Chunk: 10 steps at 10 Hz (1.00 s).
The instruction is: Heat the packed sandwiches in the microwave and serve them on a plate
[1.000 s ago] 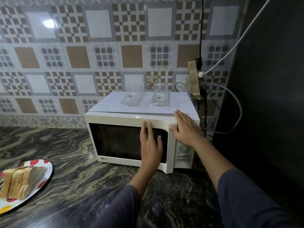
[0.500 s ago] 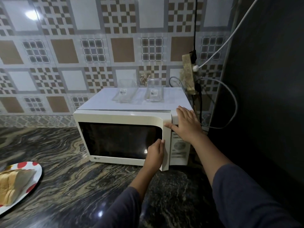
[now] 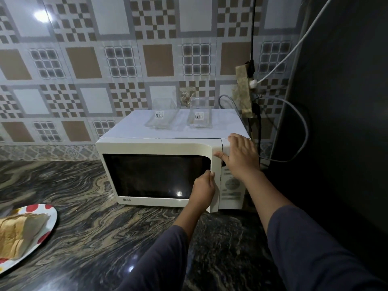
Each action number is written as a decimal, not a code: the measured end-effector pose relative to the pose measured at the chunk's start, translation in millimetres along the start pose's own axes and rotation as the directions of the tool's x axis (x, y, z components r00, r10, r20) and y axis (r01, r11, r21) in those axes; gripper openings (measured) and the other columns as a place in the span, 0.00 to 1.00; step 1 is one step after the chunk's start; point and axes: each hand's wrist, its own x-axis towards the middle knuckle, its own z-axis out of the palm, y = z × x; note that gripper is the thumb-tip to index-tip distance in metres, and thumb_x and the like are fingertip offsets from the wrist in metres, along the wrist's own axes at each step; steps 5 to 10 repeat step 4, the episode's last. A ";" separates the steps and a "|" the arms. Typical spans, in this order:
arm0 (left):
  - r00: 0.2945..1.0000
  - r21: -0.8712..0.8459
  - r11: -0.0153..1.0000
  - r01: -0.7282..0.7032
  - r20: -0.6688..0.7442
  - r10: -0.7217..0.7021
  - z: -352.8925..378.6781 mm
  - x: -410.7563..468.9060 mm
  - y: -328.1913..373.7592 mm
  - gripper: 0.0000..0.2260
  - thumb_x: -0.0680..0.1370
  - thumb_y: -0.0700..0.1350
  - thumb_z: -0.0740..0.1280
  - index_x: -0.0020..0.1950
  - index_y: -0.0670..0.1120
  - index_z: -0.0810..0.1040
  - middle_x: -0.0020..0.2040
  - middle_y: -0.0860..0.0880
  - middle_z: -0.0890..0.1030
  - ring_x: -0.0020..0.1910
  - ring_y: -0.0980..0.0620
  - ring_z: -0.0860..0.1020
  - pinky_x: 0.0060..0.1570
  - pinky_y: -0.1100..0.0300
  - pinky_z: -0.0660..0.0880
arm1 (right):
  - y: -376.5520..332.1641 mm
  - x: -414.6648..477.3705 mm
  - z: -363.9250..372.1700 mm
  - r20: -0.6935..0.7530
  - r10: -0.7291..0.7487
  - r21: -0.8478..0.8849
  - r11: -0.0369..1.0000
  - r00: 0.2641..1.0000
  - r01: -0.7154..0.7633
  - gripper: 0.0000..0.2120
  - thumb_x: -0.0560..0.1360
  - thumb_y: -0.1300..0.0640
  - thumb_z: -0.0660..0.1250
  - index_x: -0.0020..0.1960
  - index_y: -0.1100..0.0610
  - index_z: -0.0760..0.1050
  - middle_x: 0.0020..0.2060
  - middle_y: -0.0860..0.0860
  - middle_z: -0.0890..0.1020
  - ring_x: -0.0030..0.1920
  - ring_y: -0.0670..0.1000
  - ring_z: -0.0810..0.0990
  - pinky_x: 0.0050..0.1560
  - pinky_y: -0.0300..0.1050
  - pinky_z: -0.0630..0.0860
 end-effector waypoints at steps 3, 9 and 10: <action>0.994 0.004 1.000 0.023 0.109 -0.023 -12.1 2.6 4.5 0.12 0.82 0.44 0.53 0.40 0.43 0.67 0.32 0.50 0.70 0.31 0.52 0.70 0.36 0.56 0.67 | -5.9 -3.5 3.2 -0.003 0.038 0.009 0.999 0.999 -0.038 0.33 0.77 0.39 0.53 0.73 0.60 0.57 0.74 0.55 0.59 0.75 0.55 0.55 0.75 0.50 0.44; 0.990 0.010 1.000 0.015 0.143 -0.016 -20.0 -0.4 6.5 0.13 0.82 0.43 0.53 0.49 0.38 0.73 0.45 0.40 0.79 0.44 0.42 0.76 0.42 0.54 0.70 | -10.8 -13.6 7.0 -0.015 0.071 0.029 0.997 0.997 -0.071 0.31 0.79 0.45 0.54 0.75 0.60 0.52 0.76 0.55 0.54 0.77 0.55 0.48 0.76 0.50 0.41; 0.990 0.010 1.000 0.015 0.143 -0.016 -20.0 -0.4 6.5 0.13 0.82 0.43 0.53 0.49 0.38 0.73 0.45 0.40 0.79 0.44 0.42 0.76 0.42 0.54 0.70 | -10.8 -13.6 7.0 -0.015 0.071 0.029 0.997 0.997 -0.071 0.31 0.79 0.45 0.54 0.75 0.60 0.52 0.76 0.55 0.54 0.77 0.55 0.48 0.76 0.50 0.41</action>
